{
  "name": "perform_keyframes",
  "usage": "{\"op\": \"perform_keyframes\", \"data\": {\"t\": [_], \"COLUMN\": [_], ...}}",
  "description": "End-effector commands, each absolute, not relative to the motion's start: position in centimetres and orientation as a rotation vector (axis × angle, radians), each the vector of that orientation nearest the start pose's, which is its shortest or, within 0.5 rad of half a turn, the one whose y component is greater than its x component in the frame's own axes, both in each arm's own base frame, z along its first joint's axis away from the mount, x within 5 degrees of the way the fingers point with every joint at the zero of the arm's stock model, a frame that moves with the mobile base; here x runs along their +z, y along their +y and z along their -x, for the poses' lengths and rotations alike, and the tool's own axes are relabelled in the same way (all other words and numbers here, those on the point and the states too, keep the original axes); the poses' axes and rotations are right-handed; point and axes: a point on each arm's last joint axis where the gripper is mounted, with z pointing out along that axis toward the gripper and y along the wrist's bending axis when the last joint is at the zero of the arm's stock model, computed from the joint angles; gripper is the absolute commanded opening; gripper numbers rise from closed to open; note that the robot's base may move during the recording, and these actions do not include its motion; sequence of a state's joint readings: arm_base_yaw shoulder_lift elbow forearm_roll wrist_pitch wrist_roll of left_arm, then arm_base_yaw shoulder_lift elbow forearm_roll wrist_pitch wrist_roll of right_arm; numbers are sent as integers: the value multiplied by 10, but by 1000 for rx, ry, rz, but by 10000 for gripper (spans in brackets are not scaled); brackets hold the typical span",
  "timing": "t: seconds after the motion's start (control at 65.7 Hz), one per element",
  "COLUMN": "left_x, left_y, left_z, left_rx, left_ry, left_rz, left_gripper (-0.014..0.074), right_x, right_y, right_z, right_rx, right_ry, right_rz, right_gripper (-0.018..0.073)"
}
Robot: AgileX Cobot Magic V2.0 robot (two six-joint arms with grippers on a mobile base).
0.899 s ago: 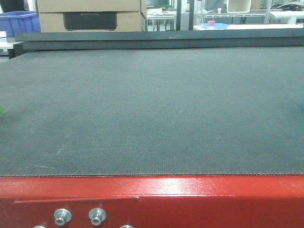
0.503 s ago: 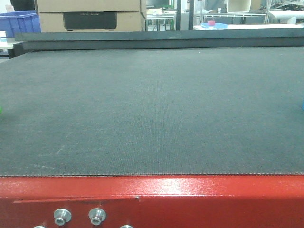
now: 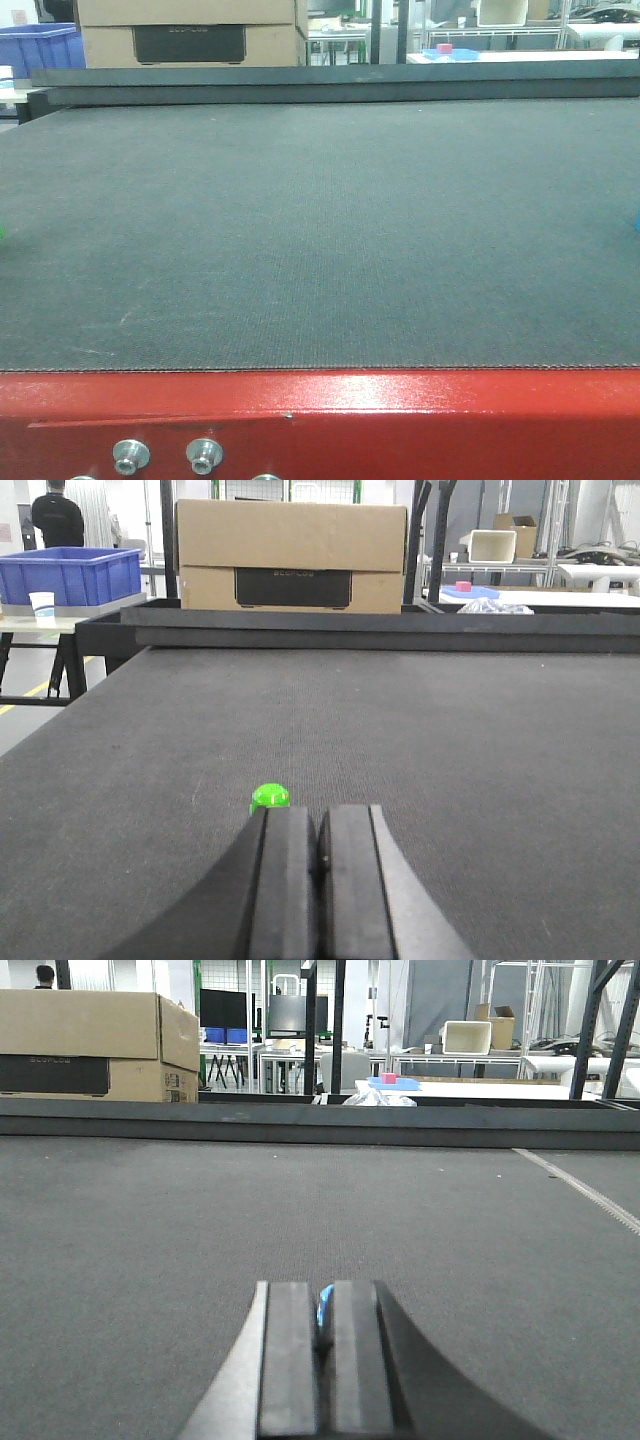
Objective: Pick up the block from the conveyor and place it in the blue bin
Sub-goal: 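Lower both grippers toward the green and blue blocks on the belt, then close the right gripper on the blue block, left gripper over green block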
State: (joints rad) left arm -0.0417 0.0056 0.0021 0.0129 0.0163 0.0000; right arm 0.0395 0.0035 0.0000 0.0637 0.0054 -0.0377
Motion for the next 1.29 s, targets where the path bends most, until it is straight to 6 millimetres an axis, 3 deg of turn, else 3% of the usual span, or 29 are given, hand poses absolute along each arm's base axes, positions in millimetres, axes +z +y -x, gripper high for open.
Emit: {"op": "perform_keyframes", "data": {"t": [0.0, 0.091, 0.274, 0.411, 0.548, 0.655, 0.914, 1.112, 1.279], "left_x": [216, 219, 277, 316, 346, 362, 357, 326, 306], "left_y": [-2, -2, -1, 0, -1, -2, -6, -11, -12], "left_z": [-56, -55, -39, -44, -70, -103, -182, -231, -249], "left_rx": [-21, -21, -13, 6, 6, 9, 11, -48, -82], "left_ry": [1453, 1459, 1472, 1672, 1852, 1998, 2398, 2554, 2654], "left_rz": [-42, -42, -42, -48, -49, -52, -58, -20, 118], "left_gripper": [-111, -111, -111, -111, -111, -111, -111, -111, -111], "right_x": [220, 231, 283, 315, 339, 353, 357, 332, 308], "right_y": [2, 2, 2, 3, 5, 6, 11, 14, 16], "right_z": [-55, -53, -35, -35, -54, -80, -153, -213, -258], "right_rx": [43, 44, 53, 56, 66, 77, 67, 85, 131], "right_ry": [1413, 1390, 1409, 1489, 1651, 1802, 2299, 2543, 2731], "right_rz": [8, 9, 22, 30, 35, 39, 110, 114, 93], "right_gripper": [-162, -162, -162, -162, -162, -162, -162, -162, -157]}}
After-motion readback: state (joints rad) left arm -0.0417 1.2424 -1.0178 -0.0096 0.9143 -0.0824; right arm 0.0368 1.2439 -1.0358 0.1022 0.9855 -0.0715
